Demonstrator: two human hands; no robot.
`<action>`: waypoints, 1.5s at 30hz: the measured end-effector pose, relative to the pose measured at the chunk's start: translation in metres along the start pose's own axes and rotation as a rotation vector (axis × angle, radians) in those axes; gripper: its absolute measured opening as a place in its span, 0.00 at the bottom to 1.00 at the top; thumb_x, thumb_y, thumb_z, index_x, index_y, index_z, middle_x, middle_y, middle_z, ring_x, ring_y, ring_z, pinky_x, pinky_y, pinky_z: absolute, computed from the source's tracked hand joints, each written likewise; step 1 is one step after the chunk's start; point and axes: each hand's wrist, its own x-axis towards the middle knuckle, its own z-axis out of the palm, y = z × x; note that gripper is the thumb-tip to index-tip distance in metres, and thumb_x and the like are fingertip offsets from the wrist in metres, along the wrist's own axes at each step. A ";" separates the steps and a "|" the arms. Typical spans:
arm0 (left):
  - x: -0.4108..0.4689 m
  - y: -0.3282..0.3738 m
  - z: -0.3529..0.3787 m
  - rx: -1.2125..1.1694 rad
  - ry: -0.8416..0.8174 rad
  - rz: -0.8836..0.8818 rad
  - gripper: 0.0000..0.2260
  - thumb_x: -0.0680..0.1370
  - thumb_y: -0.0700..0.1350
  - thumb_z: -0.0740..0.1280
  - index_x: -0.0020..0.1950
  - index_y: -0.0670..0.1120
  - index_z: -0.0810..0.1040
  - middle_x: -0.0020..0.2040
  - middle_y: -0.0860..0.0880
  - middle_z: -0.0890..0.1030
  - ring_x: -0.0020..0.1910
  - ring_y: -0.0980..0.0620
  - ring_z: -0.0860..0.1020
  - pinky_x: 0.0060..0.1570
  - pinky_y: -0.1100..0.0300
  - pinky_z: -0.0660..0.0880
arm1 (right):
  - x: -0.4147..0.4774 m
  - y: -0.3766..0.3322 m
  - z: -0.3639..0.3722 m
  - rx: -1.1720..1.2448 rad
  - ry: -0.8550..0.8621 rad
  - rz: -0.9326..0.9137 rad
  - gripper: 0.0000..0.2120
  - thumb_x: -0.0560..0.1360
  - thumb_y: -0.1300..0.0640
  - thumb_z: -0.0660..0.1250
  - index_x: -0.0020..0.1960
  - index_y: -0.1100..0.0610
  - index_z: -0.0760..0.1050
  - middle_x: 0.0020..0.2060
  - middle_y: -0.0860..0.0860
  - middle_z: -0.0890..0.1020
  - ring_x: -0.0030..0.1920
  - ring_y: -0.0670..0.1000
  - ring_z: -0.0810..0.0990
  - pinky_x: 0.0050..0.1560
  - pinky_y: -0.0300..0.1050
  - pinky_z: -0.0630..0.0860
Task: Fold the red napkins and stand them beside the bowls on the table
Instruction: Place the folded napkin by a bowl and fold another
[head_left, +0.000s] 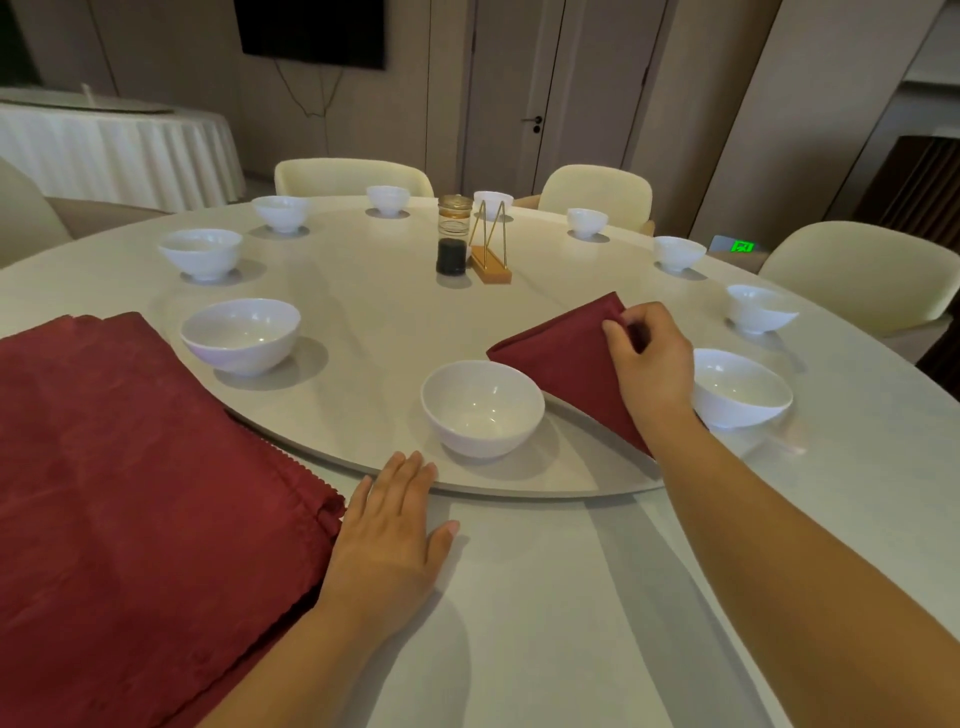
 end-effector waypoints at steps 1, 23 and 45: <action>0.000 -0.001 0.001 -0.002 0.017 0.012 0.25 0.81 0.58 0.40 0.60 0.43 0.67 0.57 0.42 0.80 0.61 0.50 0.66 0.65 0.61 0.49 | 0.000 0.001 0.005 0.009 -0.001 0.002 0.06 0.76 0.59 0.63 0.48 0.62 0.73 0.40 0.50 0.74 0.41 0.49 0.71 0.37 0.35 0.62; 0.002 0.001 0.004 -0.047 0.121 0.061 0.20 0.80 0.56 0.48 0.61 0.43 0.67 0.57 0.40 0.79 0.61 0.48 0.66 0.59 0.54 0.59 | -0.025 0.049 0.002 -0.284 -0.245 0.154 0.16 0.73 0.50 0.67 0.57 0.58 0.76 0.66 0.50 0.70 0.68 0.53 0.61 0.65 0.42 0.53; 0.004 0.015 -0.023 -0.039 -0.155 -0.056 0.26 0.77 0.53 0.54 0.71 0.41 0.64 0.73 0.43 0.63 0.72 0.47 0.61 0.68 0.64 0.50 | -0.065 0.056 -0.020 -0.228 -0.158 0.190 0.21 0.69 0.60 0.72 0.61 0.61 0.73 0.59 0.57 0.75 0.61 0.59 0.70 0.65 0.51 0.64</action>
